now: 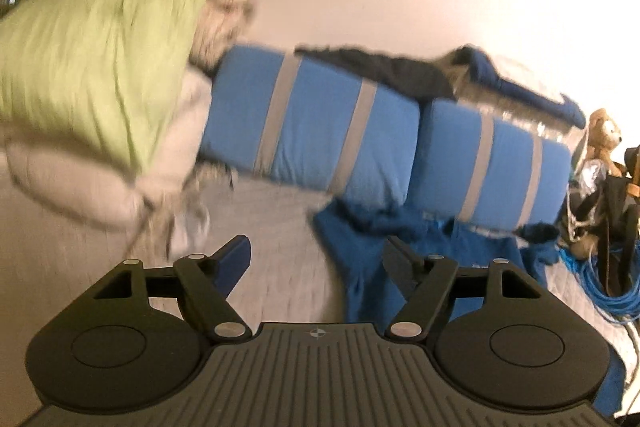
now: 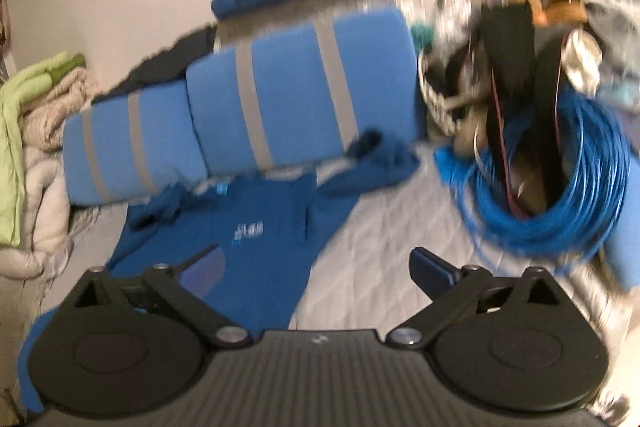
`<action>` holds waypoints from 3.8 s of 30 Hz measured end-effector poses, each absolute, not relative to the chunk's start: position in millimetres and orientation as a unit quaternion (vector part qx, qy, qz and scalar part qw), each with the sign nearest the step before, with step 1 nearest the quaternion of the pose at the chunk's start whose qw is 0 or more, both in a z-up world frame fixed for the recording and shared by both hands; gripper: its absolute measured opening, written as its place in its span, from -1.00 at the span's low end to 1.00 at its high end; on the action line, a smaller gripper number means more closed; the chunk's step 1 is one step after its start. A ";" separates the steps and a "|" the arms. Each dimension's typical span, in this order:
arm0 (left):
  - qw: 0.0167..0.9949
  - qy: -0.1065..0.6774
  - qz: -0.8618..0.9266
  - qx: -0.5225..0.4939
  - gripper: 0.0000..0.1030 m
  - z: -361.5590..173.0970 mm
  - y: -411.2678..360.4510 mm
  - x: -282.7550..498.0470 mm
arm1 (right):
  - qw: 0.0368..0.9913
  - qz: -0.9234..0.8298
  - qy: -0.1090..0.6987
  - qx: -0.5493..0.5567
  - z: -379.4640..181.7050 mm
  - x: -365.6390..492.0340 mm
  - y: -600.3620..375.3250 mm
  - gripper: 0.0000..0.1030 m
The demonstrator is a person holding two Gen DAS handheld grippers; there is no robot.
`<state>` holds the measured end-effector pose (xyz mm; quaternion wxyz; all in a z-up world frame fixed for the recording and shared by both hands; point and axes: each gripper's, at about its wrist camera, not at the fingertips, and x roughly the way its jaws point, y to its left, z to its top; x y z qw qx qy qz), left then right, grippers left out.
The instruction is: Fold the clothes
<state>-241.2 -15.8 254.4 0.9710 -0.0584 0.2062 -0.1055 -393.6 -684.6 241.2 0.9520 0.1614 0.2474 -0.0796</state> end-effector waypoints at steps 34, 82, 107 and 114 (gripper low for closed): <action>0.978 0.097 -0.177 -0.043 0.55 429.2 -105.5 -93.9 | 0.978 -0.128 0.077 0.145 454.0 -284.4 -770.7 1.00; 0.943 0.198 -0.266 -0.013 0.64 117.8 -286.0 -50.5 | 0.923 -0.164 0.316 0.147 98.9 -131.8 -773.7 0.69; 0.931 0.248 -0.269 -0.009 0.64 101.4 -296.7 -37.6 | 0.862 -0.213 0.234 0.397 22.6 -83.8 -828.3 0.61; 0.924 0.250 -0.287 -0.038 0.64 102.3 -291.5 -34.5 | 0.824 -0.220 0.189 0.487 5.8 -79.7 -857.2 -0.17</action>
